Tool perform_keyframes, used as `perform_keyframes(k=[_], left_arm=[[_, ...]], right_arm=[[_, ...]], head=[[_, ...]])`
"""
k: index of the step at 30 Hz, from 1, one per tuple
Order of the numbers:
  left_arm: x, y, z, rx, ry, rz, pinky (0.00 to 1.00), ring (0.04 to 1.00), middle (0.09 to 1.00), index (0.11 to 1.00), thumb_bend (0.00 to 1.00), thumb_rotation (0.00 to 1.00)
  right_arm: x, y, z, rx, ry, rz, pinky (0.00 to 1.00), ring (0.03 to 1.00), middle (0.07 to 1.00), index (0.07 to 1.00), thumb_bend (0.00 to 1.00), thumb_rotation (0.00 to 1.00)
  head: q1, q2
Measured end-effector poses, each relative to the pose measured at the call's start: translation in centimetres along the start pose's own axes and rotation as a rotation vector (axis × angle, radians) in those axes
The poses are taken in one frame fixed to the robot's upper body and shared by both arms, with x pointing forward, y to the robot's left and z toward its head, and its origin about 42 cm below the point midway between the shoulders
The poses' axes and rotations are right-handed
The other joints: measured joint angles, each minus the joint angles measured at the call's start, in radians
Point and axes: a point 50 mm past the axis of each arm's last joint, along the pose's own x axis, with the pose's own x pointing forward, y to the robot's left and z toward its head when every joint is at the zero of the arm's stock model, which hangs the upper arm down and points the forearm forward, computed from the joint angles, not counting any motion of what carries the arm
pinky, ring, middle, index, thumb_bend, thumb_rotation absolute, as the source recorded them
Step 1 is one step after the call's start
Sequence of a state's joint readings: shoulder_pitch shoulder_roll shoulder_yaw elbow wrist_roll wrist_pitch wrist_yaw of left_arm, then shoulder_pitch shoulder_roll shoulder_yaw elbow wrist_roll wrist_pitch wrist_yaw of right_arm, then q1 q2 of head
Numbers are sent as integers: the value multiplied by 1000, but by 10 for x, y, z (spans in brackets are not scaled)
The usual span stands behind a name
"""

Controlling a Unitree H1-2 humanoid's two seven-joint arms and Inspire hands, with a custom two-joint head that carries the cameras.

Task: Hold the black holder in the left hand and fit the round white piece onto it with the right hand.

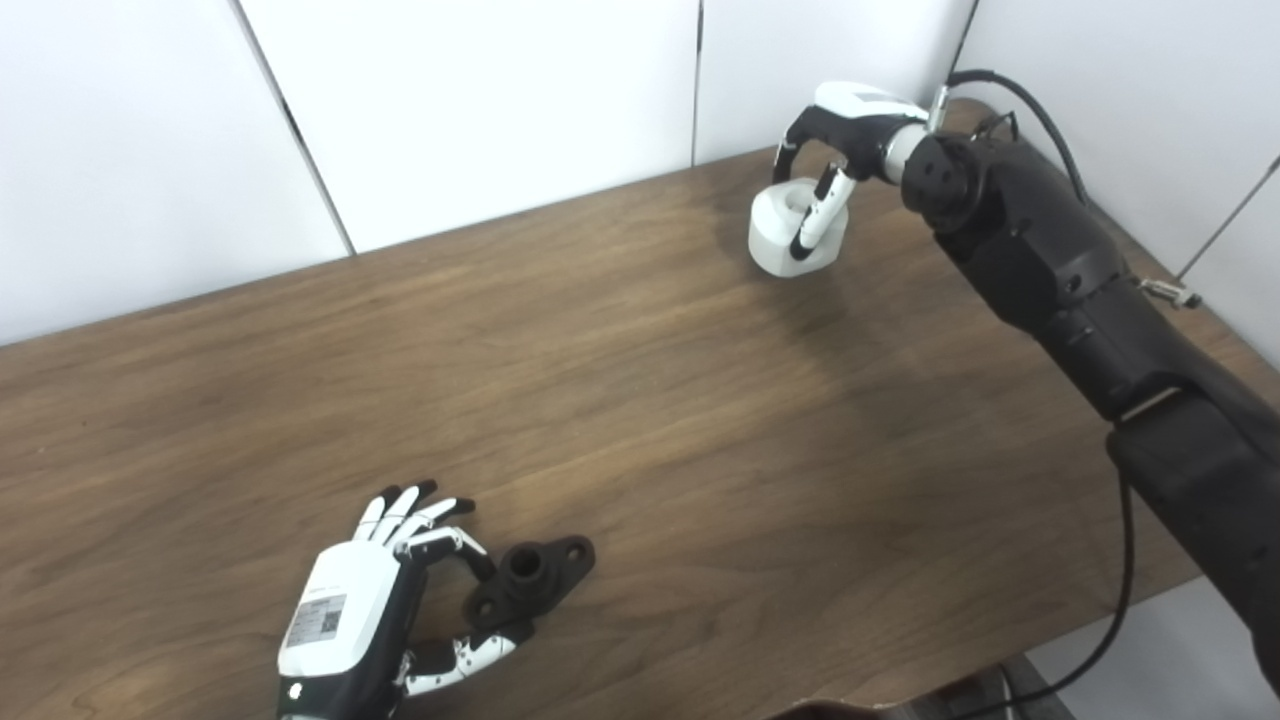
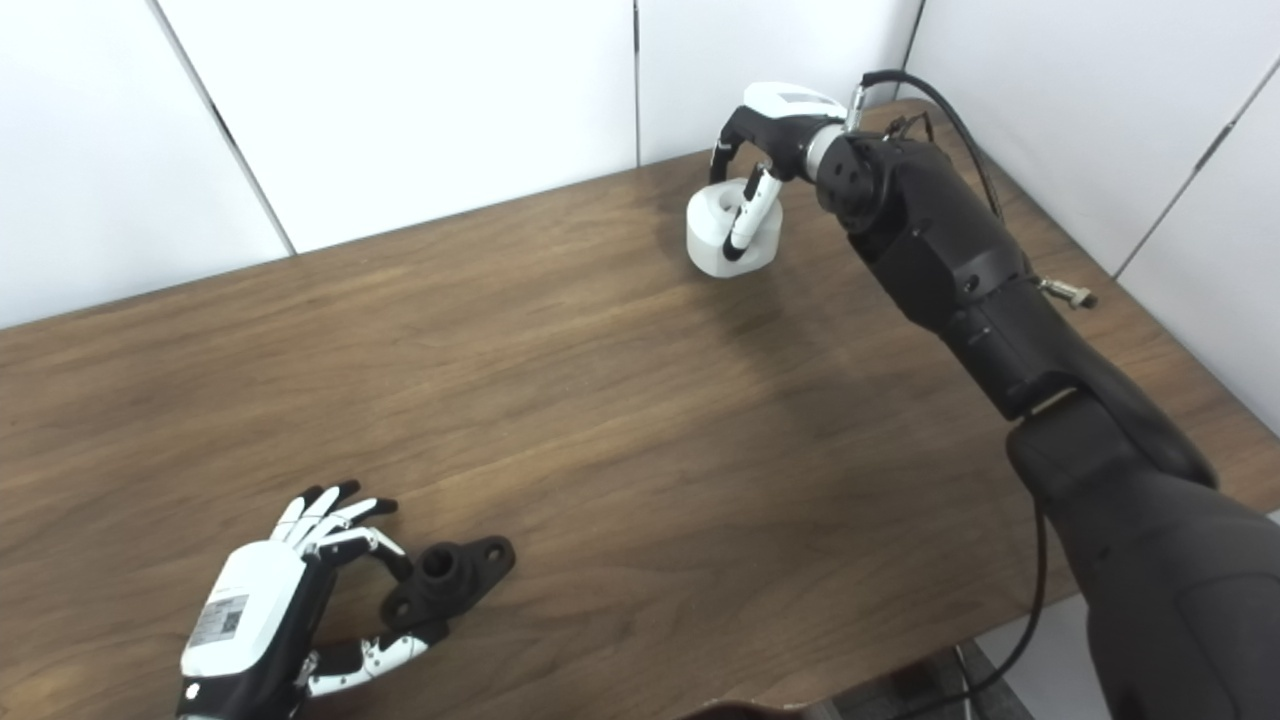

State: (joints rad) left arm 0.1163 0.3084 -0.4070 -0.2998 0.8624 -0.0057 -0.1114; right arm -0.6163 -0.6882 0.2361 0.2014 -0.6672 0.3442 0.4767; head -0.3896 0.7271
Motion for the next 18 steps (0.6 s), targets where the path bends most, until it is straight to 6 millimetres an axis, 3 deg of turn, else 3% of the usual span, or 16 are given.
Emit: perform_keyframes(k=[7,18], left_arm=[[1,0,0,1,0,1,983,940,829,486,521,57],[4,-3,4,-1,9,8,988,943,829,486,521,57]], right_arm=[[-16,-4,24,-37,-82,-14,943,954,816,489,519,136],[-43,-17,64,-75,-182,-43,928,964,815,488,520,136]], head=[[8,-3],[58,-2]])
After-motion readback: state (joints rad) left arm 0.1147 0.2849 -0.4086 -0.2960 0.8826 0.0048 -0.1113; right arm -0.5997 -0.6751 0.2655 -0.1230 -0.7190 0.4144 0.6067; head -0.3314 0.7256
